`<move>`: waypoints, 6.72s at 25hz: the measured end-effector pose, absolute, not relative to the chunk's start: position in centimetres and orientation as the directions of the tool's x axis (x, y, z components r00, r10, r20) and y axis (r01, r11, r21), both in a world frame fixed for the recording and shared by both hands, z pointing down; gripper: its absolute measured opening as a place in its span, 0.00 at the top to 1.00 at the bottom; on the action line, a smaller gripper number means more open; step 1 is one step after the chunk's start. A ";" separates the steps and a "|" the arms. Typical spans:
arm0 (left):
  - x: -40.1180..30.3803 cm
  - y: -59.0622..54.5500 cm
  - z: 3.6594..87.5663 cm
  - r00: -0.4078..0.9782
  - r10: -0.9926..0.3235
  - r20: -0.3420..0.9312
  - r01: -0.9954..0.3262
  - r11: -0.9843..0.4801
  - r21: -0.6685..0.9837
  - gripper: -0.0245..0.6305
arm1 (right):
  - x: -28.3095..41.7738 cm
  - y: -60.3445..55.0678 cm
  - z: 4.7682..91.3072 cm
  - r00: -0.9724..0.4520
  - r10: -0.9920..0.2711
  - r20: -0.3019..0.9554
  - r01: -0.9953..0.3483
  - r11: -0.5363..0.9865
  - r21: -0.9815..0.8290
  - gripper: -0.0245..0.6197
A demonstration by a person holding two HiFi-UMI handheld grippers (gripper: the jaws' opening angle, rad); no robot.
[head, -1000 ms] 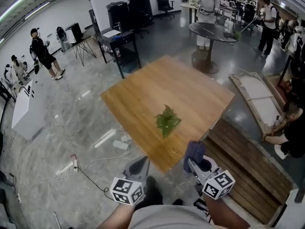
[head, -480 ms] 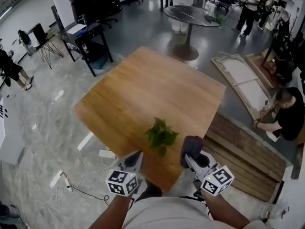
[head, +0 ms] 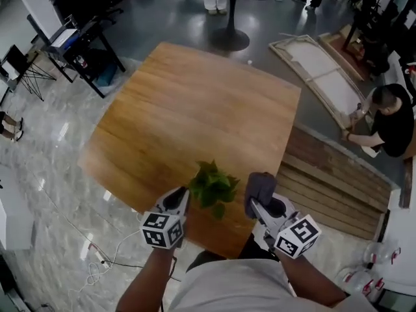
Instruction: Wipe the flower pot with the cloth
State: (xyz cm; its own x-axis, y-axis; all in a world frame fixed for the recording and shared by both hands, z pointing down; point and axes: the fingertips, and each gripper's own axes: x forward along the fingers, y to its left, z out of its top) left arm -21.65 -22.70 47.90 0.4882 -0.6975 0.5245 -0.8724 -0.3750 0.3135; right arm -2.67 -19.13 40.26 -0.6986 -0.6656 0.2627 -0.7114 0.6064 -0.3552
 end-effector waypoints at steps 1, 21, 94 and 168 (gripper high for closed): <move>-21.5 -23.5 48.7 0.483 -0.687 0.543 -0.876 -0.370 0.310 0.89 | -2.4 -19.7 41.0 -0.700 -0.661 0.270 -0.709 0.603 -0.365 0.86; -18.4 -30.5 67.5 0.438 -0.349 0.828 -0.887 -0.318 0.335 0.88 | 2.4 -27.9 55.8 -0.715 -0.593 0.371 -0.685 0.490 -0.539 0.86; -19.2 -27.5 68.8 0.546 -0.477 0.688 -0.820 -0.470 0.325 0.93 | -9.5 -25.6 64.9 -0.907 -0.068 0.415 -0.401 0.439 -0.804 0.87; -15.7 -29.9 64.9 0.329 -0.487 0.809 -0.932 -0.029 0.361 0.90 | 5.5 -26.7 57.4 -0.795 -0.434 0.424 -0.597 0.442 -0.669 0.86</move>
